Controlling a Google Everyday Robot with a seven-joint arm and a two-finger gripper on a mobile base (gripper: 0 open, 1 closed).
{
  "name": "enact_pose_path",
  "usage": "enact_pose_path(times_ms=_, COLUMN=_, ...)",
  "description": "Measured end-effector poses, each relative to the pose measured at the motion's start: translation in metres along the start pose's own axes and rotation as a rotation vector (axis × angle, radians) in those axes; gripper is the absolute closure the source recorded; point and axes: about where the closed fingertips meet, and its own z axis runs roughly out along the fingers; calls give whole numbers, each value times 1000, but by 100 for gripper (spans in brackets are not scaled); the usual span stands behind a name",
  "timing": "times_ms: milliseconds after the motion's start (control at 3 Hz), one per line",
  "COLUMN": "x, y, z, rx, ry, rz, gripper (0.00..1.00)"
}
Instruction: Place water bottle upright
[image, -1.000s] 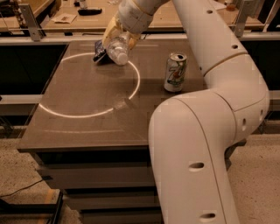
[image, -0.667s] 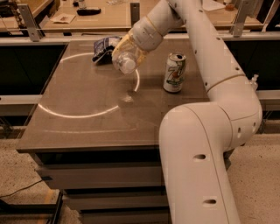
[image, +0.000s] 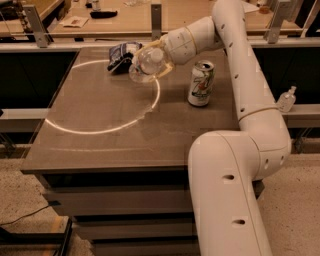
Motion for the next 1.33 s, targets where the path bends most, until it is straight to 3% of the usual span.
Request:
enact_pose_path(times_ms=333, x=20, y=24, z=-9, rx=-47, ry=22, rz=41, gripper=100)
enact_pose_path(times_ms=667, x=45, y=43, z=-13, rx=-101, ry=101, rz=69, gripper=100)
enact_pose_path(times_ms=1000, x=67, y=60, z=-17, rx=-117, ry=131, rz=57, gripper=100)
enact_pose_path(times_ms=1333, x=80, y=76, z=-11, rx=-92, ry=92, rz=-53, gripper=100)
